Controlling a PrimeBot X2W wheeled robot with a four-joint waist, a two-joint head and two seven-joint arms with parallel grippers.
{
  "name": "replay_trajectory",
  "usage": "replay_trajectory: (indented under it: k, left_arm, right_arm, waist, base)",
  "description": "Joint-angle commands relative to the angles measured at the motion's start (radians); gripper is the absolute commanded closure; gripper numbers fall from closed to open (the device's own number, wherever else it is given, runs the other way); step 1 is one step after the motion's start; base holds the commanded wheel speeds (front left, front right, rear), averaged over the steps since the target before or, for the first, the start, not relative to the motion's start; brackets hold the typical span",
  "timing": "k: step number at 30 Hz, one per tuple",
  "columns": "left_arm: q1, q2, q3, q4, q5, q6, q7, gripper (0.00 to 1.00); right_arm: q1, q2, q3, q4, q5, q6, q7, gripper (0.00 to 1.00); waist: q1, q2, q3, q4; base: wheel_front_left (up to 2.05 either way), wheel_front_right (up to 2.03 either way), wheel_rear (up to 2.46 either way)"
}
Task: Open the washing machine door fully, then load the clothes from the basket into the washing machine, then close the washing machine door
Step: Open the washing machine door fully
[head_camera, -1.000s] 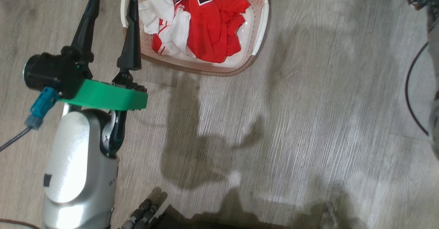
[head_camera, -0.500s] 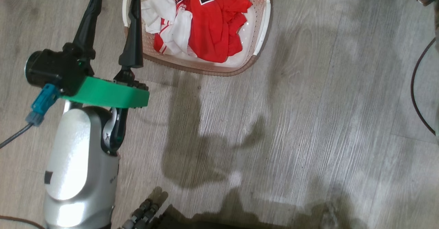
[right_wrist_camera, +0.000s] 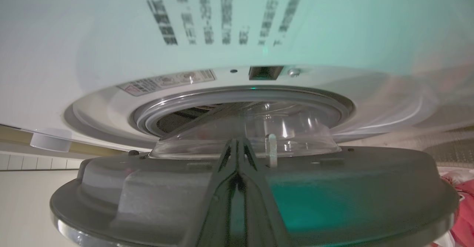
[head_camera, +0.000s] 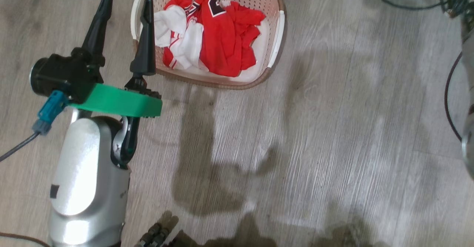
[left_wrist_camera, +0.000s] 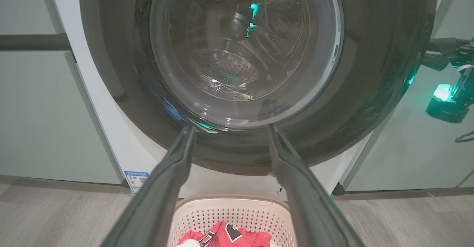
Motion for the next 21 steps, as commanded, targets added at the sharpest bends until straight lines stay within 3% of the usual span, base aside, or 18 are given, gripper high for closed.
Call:
replay_trajectory:
  k: [1, 21]
  left_arm:
    - [0.011, 0.018, 0.025, -0.024, 0.012, 0.002, -0.010, 0.00]
    - [0.128, 0.018, 0.008, 0.015, -0.003, 0.033, -0.010, 0.00]
  right_arm:
    - [0.015, 0.042, 0.015, -0.042, 0.012, 0.001, 0.032, 1.00]
    - [0.309, 0.073, 0.075, -0.216, 0.052, 0.001, 0.271, 1.00]
  waist:
    - [0.0000, -0.0001, -0.015, -0.002]
    - [0.0000, -0.0001, -0.175, 0.047]
  base:
    - [0.00, 0.00, 0.00]
    - [0.00, 0.00, 0.00]
